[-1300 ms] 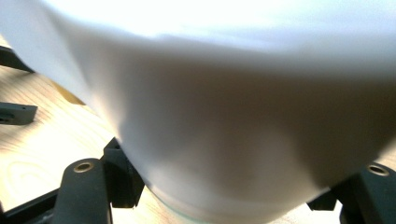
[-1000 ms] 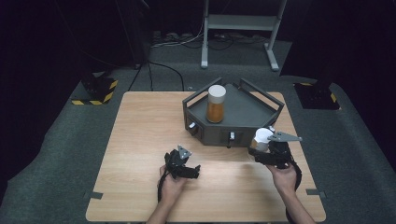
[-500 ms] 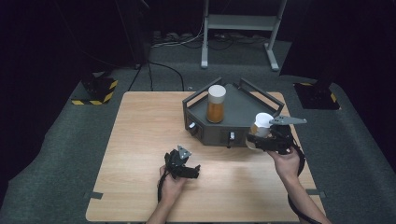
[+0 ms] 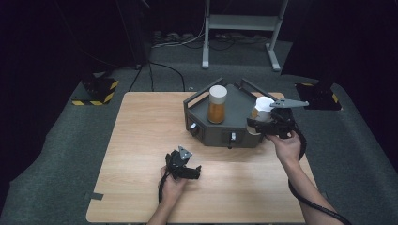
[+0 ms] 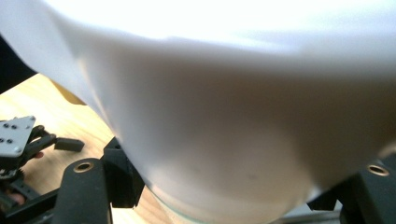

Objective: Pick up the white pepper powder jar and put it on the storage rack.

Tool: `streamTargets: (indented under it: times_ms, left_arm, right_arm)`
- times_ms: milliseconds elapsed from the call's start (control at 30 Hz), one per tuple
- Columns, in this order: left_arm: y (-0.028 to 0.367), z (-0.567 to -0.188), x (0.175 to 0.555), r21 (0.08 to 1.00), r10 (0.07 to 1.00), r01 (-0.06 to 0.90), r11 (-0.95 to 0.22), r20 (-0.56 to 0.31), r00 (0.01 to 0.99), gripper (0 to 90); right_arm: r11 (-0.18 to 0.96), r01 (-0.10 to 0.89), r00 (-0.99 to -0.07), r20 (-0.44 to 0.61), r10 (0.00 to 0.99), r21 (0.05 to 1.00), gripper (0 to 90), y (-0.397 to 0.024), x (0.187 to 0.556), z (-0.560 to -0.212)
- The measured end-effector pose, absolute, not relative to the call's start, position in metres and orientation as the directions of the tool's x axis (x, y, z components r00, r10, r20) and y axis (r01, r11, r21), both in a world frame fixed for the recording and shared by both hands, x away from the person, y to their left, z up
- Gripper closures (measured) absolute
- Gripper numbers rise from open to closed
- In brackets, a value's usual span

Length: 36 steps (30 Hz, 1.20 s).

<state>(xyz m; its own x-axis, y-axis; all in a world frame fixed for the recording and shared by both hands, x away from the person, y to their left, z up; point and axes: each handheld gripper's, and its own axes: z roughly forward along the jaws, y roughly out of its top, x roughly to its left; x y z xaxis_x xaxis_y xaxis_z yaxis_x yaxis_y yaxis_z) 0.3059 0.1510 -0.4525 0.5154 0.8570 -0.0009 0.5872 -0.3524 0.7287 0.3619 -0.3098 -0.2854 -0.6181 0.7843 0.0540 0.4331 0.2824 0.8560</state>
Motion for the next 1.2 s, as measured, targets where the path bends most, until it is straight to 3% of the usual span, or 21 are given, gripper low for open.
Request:
streamTargets:
  times_ms: [467,767,1200]
  left_arm:
    - [0.151,-0.452,0.306,0.729,0.857,0.587,-0.352,-0.001,0.515,3.9]
    - [0.151,-0.453,0.306,0.729,0.857,0.587,-0.352,-0.001,0.515,3.9]
    - [0.151,-0.453,0.306,0.729,0.857,0.587,-0.353,0.0,0.515,3.9]
  right_arm:
    - [0.264,0.457,-0.58,0.06,0.812,0.849,30.7,-0.297,0.388,-0.292]
    - [0.32,0.447,-0.572,-0.008,0.82,0.835,30.7,-0.274,0.403,-0.291]
    - [0.333,0.467,-0.554,-0.023,0.832,0.819,30.7,-0.262,0.418,-0.299]
